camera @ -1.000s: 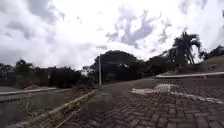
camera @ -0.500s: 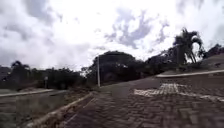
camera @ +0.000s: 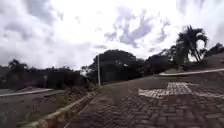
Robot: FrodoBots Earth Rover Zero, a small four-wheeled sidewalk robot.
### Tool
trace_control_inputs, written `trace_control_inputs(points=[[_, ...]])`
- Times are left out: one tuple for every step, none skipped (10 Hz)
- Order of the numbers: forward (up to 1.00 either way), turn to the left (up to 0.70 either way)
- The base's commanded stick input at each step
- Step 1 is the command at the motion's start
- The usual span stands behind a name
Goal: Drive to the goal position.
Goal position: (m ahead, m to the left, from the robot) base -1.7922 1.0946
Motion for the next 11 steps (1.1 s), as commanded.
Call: trace_control_inputs(points=[[0.85, 0.0], [0.85, 0.0], [0.85, 0.0], [0.85, 0.0], [0.85, 0.0], [0.85, 0.0], [0.85, 0.0], [0.85, 0.0], [0.85, -0.05], [0.85, -0.27], [0.85, -0.27]])
